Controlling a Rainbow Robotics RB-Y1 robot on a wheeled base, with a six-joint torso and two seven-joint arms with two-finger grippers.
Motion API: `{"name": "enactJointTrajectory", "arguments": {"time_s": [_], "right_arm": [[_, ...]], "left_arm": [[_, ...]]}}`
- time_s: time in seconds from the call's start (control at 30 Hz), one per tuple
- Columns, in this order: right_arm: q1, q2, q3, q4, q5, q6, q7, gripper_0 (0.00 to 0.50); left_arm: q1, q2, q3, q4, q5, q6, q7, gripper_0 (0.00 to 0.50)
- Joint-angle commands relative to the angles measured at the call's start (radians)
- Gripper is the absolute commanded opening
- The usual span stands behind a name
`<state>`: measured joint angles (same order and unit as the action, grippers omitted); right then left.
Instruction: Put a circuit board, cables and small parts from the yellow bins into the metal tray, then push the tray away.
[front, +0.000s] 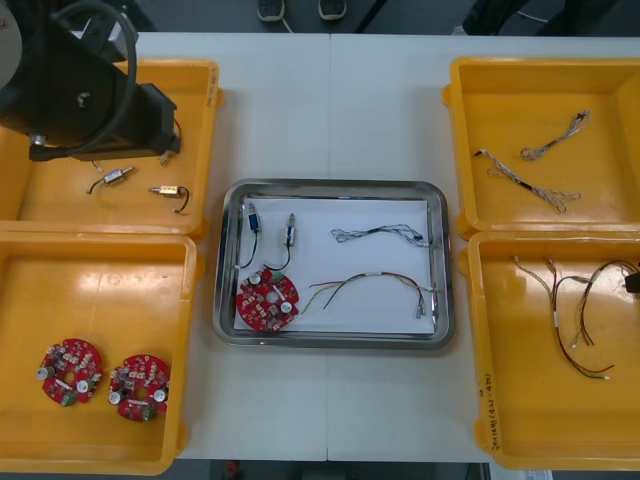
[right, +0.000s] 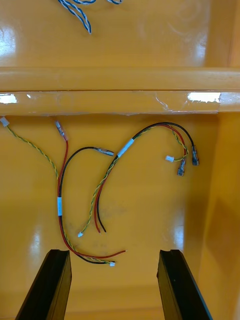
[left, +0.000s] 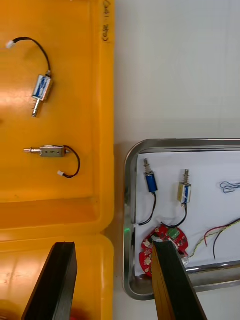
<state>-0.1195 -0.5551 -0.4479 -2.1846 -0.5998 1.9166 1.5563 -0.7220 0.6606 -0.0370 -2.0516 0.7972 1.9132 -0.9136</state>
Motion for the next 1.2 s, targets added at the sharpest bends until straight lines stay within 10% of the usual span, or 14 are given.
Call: {"name": "enactJointTrajectory", "arguments": {"time_s": [0.03,0.7,1.2], "right_arm": [[0.017,0.006,0.003,-0.04,-0.005,0.003,-0.038,0.5],[0.003,-0.029,0.048,-0.083,-0.041,0.003,-0.048,0.5],[-0.197,-0.184,0.253,-0.096,-0.331,0.003,-0.048,0.5]], "left_arm": [[0.065,0.077,0.077,-0.051,0.02,0.007,-0.076,0.433],[0.305,0.209,0.273,-0.136,0.122,0.007,-0.192,0.432],[0.497,0.231,0.342,-0.177,0.122,0.007,-0.206,0.433]]}}
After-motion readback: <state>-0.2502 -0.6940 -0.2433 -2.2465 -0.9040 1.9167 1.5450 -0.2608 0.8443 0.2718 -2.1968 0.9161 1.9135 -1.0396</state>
